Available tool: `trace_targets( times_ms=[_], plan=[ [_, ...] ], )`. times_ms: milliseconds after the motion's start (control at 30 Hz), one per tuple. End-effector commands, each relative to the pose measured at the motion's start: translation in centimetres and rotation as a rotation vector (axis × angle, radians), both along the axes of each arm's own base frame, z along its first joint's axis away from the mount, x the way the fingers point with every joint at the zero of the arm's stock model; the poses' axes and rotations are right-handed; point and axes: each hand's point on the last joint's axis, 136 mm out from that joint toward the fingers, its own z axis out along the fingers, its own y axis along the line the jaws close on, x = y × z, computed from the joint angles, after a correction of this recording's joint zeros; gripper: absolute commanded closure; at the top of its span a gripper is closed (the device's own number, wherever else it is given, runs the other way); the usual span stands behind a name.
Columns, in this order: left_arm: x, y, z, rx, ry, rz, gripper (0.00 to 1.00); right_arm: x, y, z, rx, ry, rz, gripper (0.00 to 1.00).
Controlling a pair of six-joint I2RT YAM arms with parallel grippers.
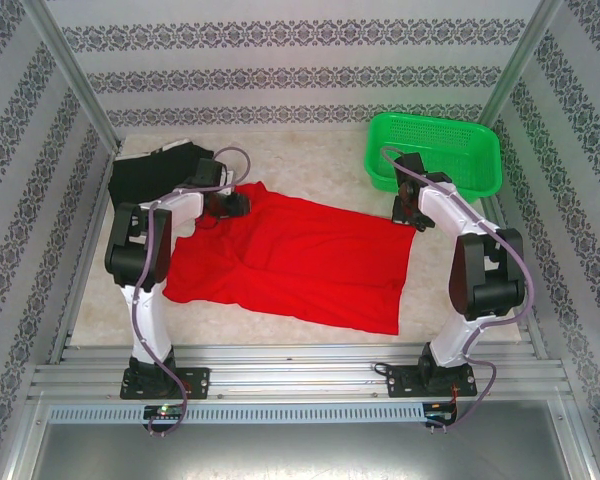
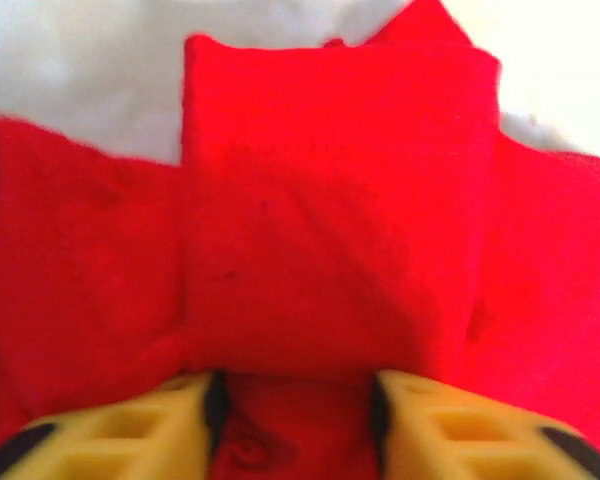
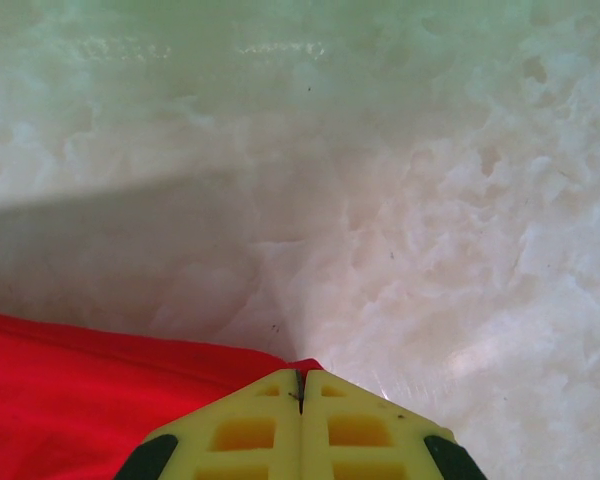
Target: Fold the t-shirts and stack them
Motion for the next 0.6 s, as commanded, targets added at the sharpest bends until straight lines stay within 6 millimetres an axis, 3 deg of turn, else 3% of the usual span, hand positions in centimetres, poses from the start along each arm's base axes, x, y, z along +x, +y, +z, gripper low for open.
trace_targets(
  times_ms=[0,133,233,367,567],
  plan=[
    [1.2,0.0,4.2,-0.069,-0.082,0.039,0.41,-0.1,-0.3,1.1,0.007,-0.027,-0.016,1.00],
    [3.5,1.3,7.6,-0.057,-0.119,0.105,0.36,-0.1,-0.1,0.8,0.012,-0.019,-0.017,1.00],
    [4.8,2.4,8.8,-0.059,-0.126,0.146,0.34,-0.3,0.0,0.8,0.012,-0.016,-0.017,1.00],
    [5.2,3.3,7.7,-0.044,-0.062,0.158,0.34,-0.5,-0.1,0.9,0.011,-0.015,-0.017,1.00],
    [4.3,2.5,5.9,-0.072,0.020,0.090,0.35,-0.6,-0.2,0.9,0.009,-0.014,-0.019,1.00]
  ],
)
